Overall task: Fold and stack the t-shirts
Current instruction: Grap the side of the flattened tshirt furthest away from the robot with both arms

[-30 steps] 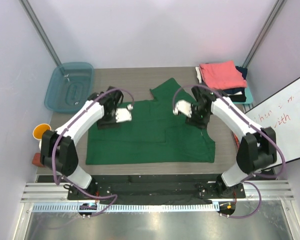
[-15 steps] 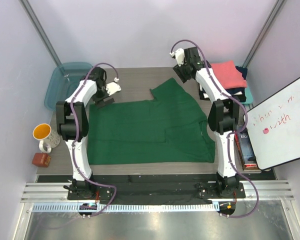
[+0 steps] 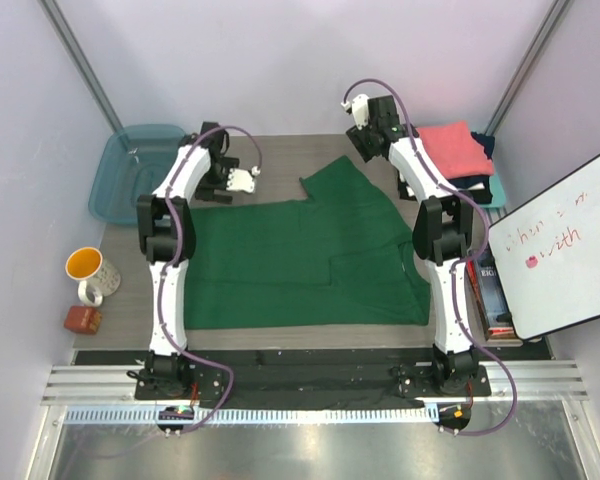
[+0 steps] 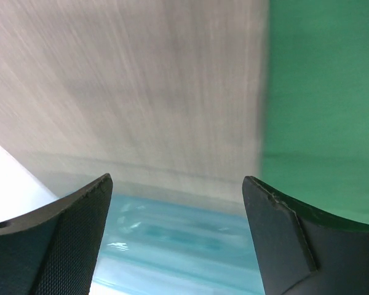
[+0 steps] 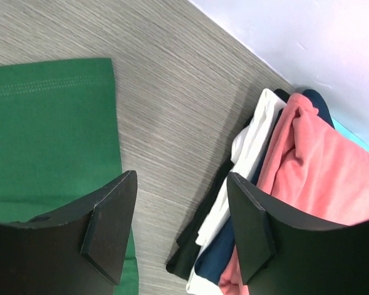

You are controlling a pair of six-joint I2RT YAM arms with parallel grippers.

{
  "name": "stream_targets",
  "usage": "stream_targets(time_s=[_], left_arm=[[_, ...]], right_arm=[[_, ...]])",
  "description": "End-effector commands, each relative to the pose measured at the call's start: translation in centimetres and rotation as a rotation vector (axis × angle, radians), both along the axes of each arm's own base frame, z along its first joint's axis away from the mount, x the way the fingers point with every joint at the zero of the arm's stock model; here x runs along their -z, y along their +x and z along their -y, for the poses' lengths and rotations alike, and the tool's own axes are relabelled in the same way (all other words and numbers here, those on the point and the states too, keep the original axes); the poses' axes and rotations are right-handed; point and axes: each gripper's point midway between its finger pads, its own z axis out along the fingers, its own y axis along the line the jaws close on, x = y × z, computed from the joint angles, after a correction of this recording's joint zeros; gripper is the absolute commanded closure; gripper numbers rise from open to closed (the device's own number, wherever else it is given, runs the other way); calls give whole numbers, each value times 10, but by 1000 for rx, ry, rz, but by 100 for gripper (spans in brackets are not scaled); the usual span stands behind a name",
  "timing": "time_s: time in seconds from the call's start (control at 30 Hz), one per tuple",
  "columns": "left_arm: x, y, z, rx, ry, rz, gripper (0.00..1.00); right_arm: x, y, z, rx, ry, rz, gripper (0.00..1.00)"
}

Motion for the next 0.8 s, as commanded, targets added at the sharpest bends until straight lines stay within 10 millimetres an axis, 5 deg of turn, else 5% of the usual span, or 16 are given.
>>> stream_targets(time_s=[0.0,0.23,0.5,0.77], left_arm=[[-19,4,-23,79,87,-64,13],[-21,1,-56,40,169,-77,11],[-10,-7,-48,-170,49,-43,12],[-9,4,-47,-338,-10,28,14]], right_arm=[[-16,18,-7,-1,65,91,34],[5,20,-13,5,107,61,34],[66,14,-43,-41,259,-59,33],[70,39,-68,-43,432,-8,32]])
